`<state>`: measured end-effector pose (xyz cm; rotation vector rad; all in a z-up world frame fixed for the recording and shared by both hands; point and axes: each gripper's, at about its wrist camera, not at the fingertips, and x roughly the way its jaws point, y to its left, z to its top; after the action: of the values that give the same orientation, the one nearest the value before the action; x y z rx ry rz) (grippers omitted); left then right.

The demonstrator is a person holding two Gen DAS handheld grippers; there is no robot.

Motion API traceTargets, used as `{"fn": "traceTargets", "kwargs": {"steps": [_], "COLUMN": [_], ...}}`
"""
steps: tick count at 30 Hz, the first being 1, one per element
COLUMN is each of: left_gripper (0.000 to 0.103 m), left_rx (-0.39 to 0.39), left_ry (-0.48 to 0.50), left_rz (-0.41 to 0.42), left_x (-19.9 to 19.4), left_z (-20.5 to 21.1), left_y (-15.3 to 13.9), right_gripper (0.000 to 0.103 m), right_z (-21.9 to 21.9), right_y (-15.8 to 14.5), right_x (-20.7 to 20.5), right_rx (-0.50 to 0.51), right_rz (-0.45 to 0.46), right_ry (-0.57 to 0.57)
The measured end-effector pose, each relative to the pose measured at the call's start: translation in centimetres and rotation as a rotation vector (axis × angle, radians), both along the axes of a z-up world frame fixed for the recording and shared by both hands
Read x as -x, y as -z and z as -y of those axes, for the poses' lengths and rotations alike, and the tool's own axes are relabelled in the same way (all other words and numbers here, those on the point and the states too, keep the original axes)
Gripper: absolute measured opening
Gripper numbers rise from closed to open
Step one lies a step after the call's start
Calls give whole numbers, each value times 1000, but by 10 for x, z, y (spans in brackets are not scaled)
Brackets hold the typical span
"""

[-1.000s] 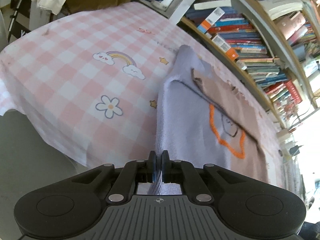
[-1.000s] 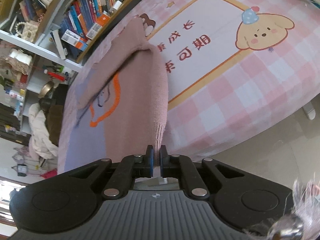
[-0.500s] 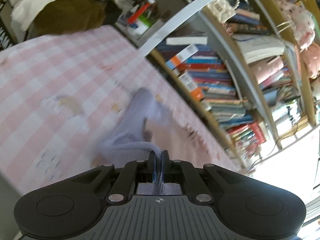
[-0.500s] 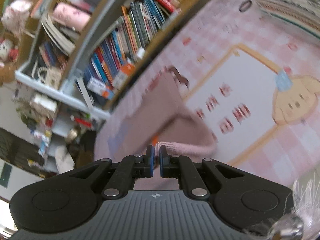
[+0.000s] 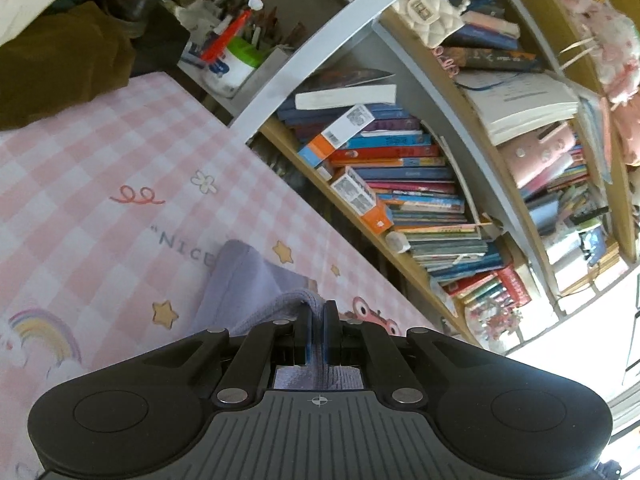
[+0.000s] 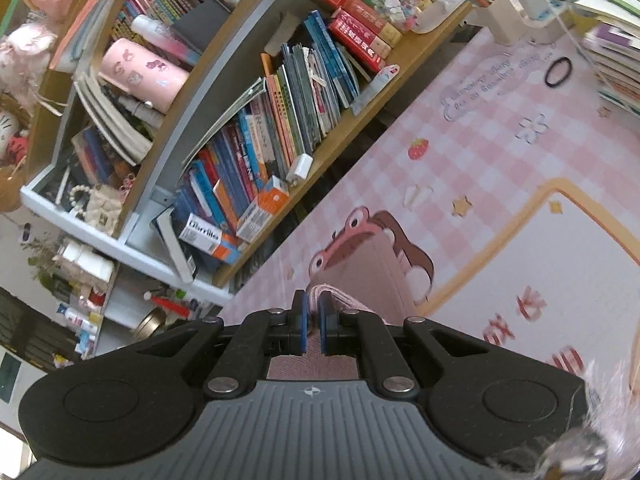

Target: Fold clothes

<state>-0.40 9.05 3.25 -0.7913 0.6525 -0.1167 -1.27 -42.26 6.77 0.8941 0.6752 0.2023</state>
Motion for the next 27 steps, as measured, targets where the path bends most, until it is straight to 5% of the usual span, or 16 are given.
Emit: {"fn": "traceTargets", "kwargs": {"steps": [15,25,27], "left_gripper": [5,14,27], "left_rx": [-147,-233,-252], "left_ry": [69,131,116], "left_rz": [-131,-113,-94], "left_x": [-81,-76,-71], "left_z": [12,4,0], "left_y": [47,37,30], "right_gripper": [7,33,33], "right_z": [-22,-15,-16], "right_y": [45,53,56], "right_x": [-105,-104,-101], "right_rx": [171,279,307], "right_rz": [-113,-116,-126], "right_ry": [47,35,16]}}
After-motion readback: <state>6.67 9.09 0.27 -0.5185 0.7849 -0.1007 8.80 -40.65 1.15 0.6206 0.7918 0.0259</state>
